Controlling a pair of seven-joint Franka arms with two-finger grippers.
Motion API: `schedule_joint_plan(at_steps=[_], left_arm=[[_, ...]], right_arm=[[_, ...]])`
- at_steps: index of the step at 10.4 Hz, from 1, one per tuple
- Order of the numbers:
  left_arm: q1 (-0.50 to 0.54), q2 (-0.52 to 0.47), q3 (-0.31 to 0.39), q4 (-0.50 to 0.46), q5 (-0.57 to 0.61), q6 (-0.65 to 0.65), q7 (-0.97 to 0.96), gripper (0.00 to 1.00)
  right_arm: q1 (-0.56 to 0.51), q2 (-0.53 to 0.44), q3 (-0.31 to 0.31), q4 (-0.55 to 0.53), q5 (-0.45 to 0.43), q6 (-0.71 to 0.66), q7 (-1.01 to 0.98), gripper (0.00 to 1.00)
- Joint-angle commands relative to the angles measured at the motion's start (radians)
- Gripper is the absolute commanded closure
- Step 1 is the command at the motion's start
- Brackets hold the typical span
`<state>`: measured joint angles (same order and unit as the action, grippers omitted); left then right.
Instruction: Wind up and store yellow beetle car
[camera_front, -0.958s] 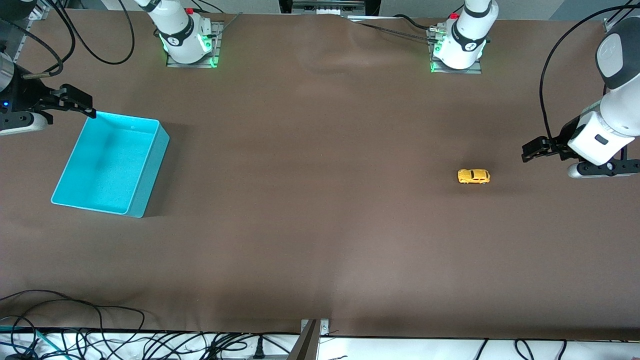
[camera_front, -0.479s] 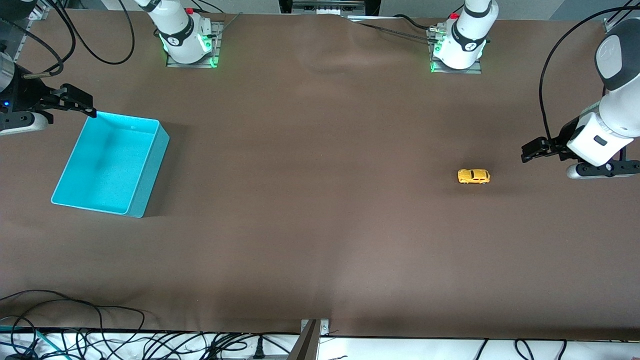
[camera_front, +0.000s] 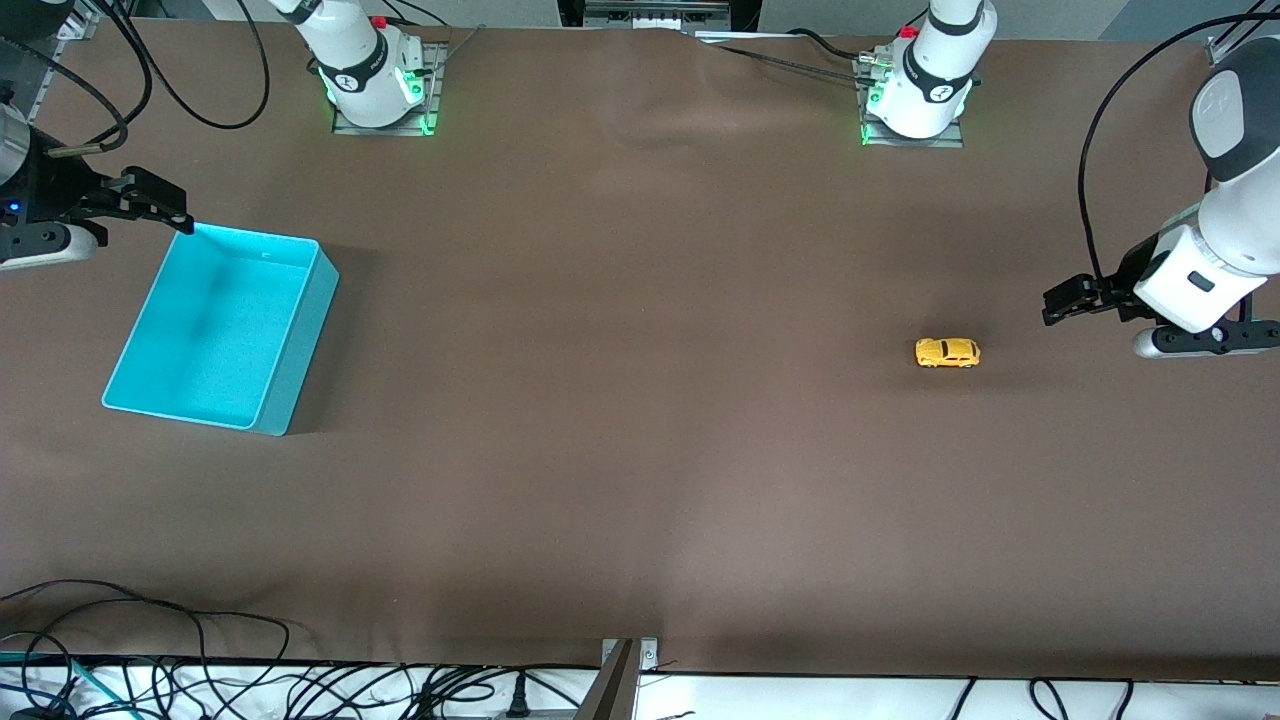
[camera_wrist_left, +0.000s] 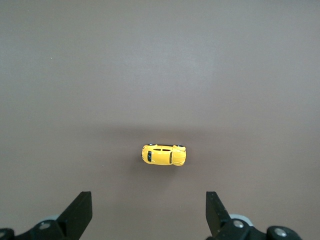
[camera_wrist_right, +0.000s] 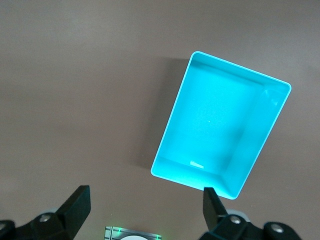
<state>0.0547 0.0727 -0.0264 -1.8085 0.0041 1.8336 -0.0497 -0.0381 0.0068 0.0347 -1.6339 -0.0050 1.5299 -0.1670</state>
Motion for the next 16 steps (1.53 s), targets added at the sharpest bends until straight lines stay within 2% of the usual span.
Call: schedule_joint_plan(at_steps=[1,12,16], left_arm=[[-0.004,-0.002,0.005,0.008,0.025,-0.005,0.022,0.0],[-0.004,-0.001,0.003,0.008,0.025,-0.01,0.013,0.0],[0.002,0.018,0.006,0.0,0.017,-0.023,-0.181,0.0]], right_arm=[[0.001,-0.002,0.002,0.008,-0.007,-0.019,0.011,0.0],[0.0,-0.002,0.002,0.009,-0.007,-0.02,0.007,0.0],[0.001,0.001,0.002,0.008,-0.007,-0.019,0.007,0.0]])
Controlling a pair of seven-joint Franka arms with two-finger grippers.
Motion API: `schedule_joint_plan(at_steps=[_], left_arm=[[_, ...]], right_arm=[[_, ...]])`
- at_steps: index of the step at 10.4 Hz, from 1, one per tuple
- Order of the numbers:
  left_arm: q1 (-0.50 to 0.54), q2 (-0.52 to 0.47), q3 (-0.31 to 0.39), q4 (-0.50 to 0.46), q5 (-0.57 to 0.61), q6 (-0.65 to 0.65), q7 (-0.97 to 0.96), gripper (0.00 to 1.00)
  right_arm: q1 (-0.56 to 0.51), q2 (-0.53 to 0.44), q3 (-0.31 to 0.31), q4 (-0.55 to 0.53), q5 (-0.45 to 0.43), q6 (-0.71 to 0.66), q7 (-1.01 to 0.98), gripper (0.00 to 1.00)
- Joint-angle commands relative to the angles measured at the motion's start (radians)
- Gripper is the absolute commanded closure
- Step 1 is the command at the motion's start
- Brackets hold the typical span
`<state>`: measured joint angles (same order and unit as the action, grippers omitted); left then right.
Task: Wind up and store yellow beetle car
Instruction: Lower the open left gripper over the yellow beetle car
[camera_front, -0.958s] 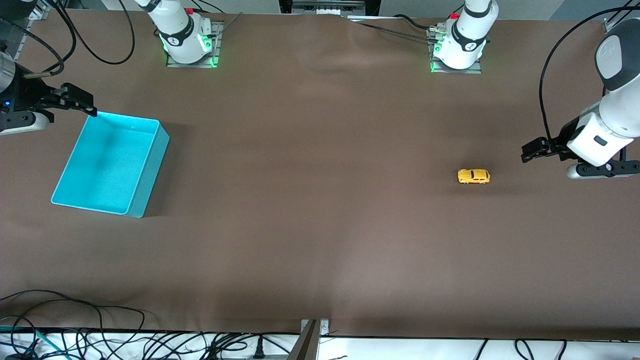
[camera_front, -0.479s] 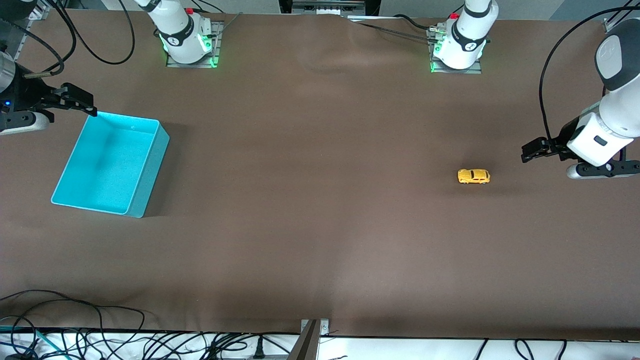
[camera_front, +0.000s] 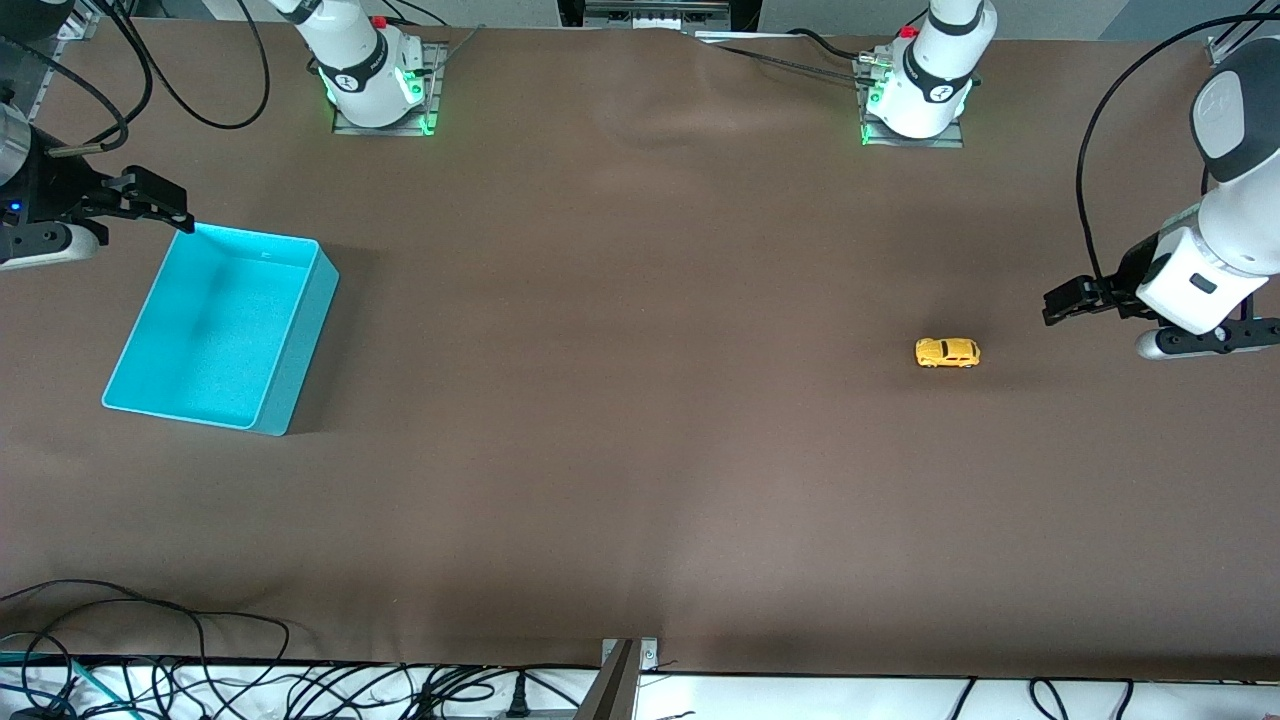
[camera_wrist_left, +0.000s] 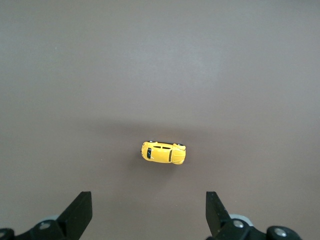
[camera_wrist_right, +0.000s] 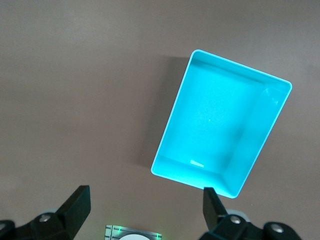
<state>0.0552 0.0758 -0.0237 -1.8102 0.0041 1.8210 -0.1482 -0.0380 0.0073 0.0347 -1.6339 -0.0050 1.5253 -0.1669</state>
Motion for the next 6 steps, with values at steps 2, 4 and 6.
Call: schedule_joint_plan(at_steps=[2,4,6], left_arm=[[0.005,0.048,0.004,0.002,0.005,-0.008,-0.433,0.0],[0.005,0.083,0.004,-0.011,0.001,-0.008,-0.745,0.0],[0.005,0.145,0.005,-0.012,-0.009,0.017,-1.01,0.0]], right_arm=[[0.001,0.0,0.002,0.008,-0.007,-0.014,0.01,0.0],[0.001,0.002,0.004,0.008,-0.009,-0.013,0.01,0.0],[0.001,0.002,0.005,0.006,-0.007,-0.013,0.01,0.0]])
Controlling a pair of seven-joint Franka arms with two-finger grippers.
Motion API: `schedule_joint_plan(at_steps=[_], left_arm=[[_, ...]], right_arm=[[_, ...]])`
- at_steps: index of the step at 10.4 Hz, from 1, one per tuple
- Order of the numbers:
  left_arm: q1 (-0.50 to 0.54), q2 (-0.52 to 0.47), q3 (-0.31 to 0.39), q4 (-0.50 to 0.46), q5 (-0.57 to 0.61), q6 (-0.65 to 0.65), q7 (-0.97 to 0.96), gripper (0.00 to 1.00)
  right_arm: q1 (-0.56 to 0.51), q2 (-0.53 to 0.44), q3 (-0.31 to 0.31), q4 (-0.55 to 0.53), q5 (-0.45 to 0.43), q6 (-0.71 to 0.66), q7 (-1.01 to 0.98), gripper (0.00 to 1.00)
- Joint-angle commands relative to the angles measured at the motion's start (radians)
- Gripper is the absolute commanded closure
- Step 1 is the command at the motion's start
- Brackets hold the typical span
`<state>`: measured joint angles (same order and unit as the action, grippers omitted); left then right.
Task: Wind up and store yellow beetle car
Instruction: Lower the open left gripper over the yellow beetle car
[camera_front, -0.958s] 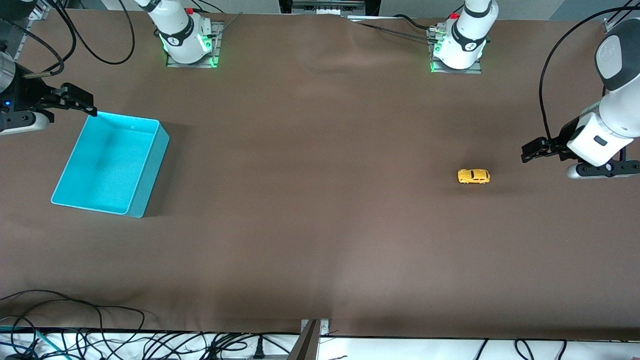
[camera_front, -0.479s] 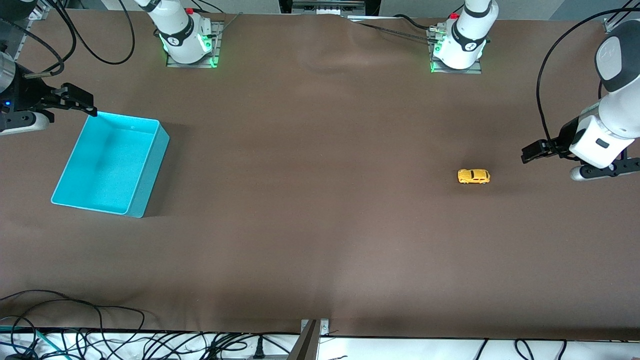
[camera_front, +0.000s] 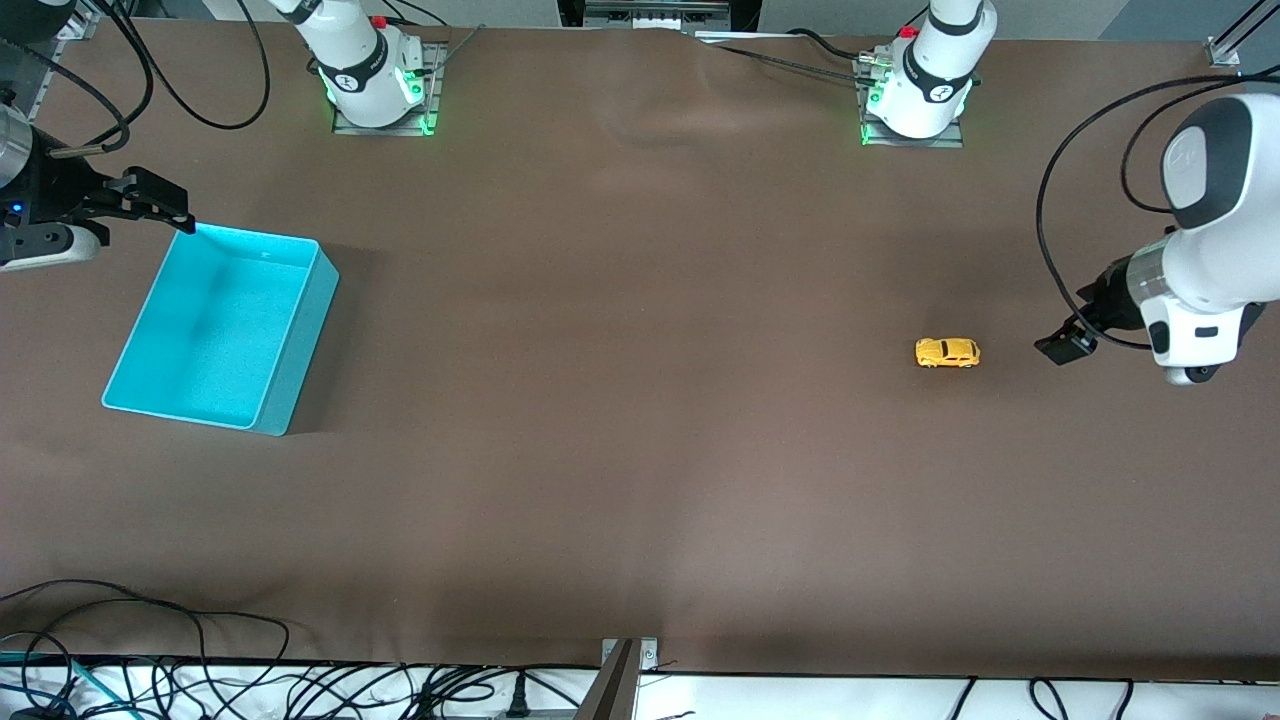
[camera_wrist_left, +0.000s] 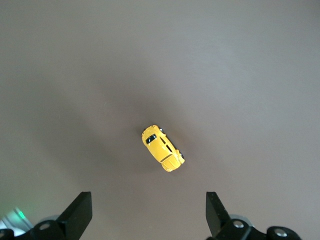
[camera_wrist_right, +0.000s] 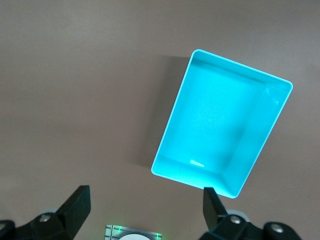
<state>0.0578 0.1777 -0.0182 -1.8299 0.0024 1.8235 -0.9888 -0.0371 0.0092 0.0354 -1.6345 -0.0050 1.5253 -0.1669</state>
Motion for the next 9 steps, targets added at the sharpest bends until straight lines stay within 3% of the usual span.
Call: schedule_joint_plan(at_steps=[1,4,7,9], left_arm=[[0.002,0.06,-0.002,-0.002,-0.007,0.051,-0.279,0.0],[-0.01,0.066,-0.006,-0.115,-0.009,0.167,-0.457,0.0],[-0.012,0.011,-0.042,-0.328,-0.009,0.371,-0.505,0.0],[-0.012,0.011,-0.055,-0.422,-0.004,0.512,-0.556,0.0]], right_arm=[[0.002,0.0,0.004,0.007,-0.007,-0.013,0.01,0.0],[0.014,0.0,0.004,0.008,-0.009,-0.014,0.01,0.0],[0.014,0.0,0.004,0.008,-0.01,-0.014,0.01,0.0],[0.014,0.0,0.004,0.007,-0.01,-0.014,0.012,0.0]])
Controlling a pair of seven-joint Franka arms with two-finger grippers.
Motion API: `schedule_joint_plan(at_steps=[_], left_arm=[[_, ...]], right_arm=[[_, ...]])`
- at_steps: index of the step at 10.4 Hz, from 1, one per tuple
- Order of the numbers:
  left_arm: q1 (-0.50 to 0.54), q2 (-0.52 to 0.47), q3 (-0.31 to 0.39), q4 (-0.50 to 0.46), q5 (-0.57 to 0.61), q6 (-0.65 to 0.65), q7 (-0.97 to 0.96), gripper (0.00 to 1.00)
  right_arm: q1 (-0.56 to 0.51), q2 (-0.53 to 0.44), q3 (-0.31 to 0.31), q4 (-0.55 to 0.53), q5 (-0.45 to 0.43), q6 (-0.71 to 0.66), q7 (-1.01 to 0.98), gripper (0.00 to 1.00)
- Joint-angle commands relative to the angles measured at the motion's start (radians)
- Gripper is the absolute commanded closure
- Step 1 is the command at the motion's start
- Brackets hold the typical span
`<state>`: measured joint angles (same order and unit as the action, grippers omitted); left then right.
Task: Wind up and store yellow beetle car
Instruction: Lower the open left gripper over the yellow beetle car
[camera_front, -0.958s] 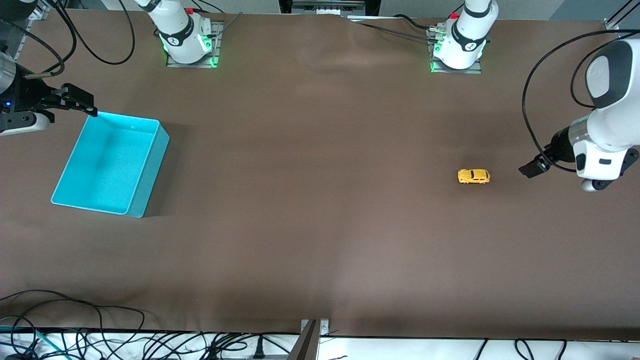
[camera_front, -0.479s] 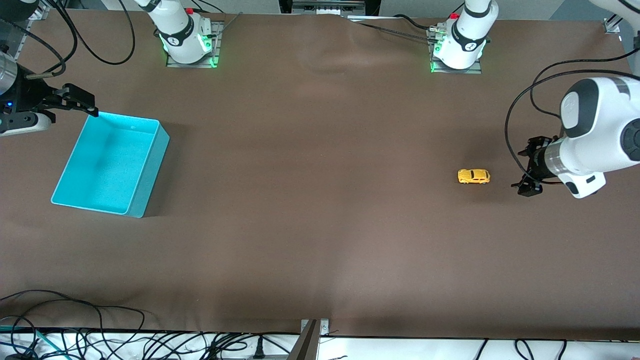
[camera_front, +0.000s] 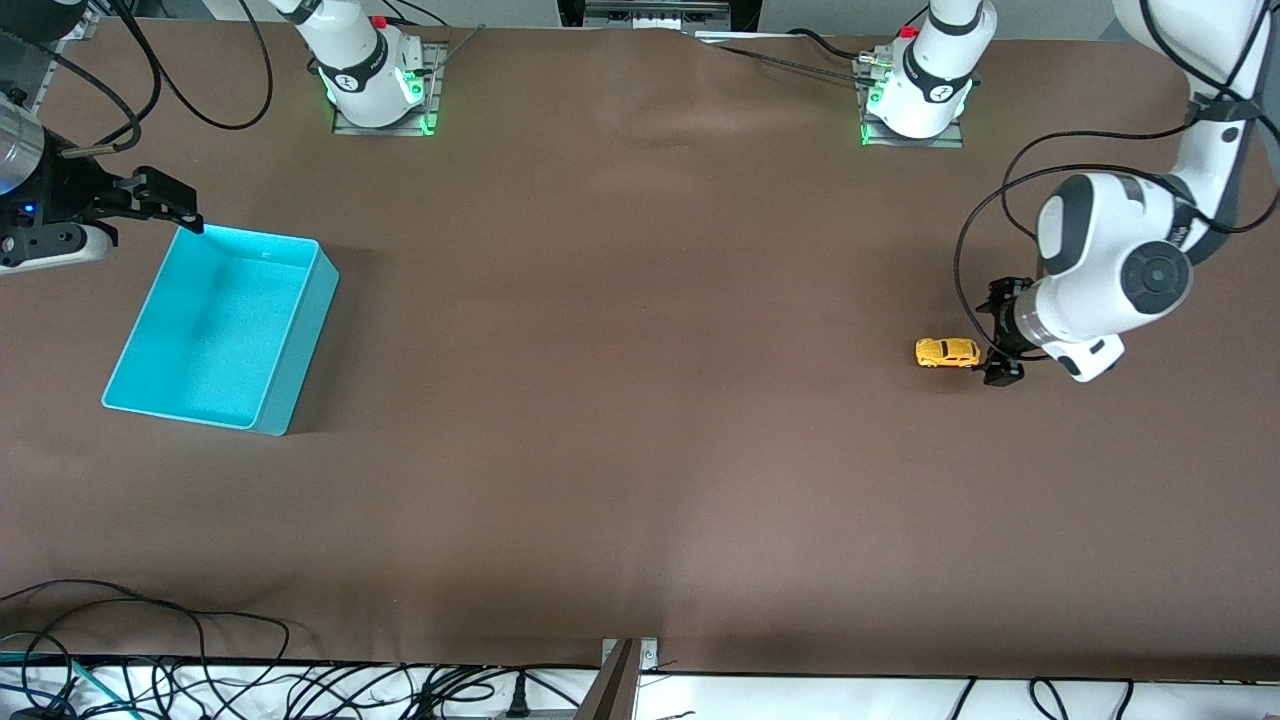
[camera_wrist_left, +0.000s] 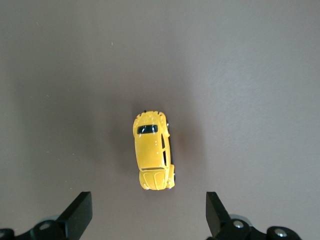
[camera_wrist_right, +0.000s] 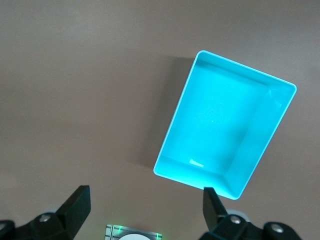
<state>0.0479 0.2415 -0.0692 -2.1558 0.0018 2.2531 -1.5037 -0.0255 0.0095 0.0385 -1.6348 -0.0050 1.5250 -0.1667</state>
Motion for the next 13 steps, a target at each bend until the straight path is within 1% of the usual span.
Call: schedule_joint_plan(at_steps=[1,3,5,8,10,13], left_arm=[[-0.003,-0.051,-0.004,-0.131,0.003,0.133,-0.076,0.0],[-0.003,-0.051,-0.006,-0.182,0.007,0.206,-0.153,0.0],[-0.003,-0.027,-0.006,-0.2,0.026,0.272,-0.222,0.0],[-0.017,0.045,-0.006,-0.196,0.196,0.316,-0.355,0.0],[-0.017,0.077,-0.004,-0.193,0.208,0.348,-0.363,0.0],[-0.01,0.085,-0.001,-0.187,0.222,0.352,-0.363,0.0]], right_arm=[[0.002,0.0,0.001,0.007,-0.01,-0.014,0.012,0.0],[0.002,0.0,0.001,0.007,-0.01,-0.014,0.012,0.0],[0.002,0.0,0.001,0.007,-0.01,-0.013,0.012,0.0],[0.002,0.001,0.001,0.006,-0.01,-0.013,0.012,0.0],[0.004,0.001,0.001,0.006,-0.01,-0.013,0.012,0.0],[0.004,0.001,0.001,0.006,-0.01,-0.013,0.012,0.0]])
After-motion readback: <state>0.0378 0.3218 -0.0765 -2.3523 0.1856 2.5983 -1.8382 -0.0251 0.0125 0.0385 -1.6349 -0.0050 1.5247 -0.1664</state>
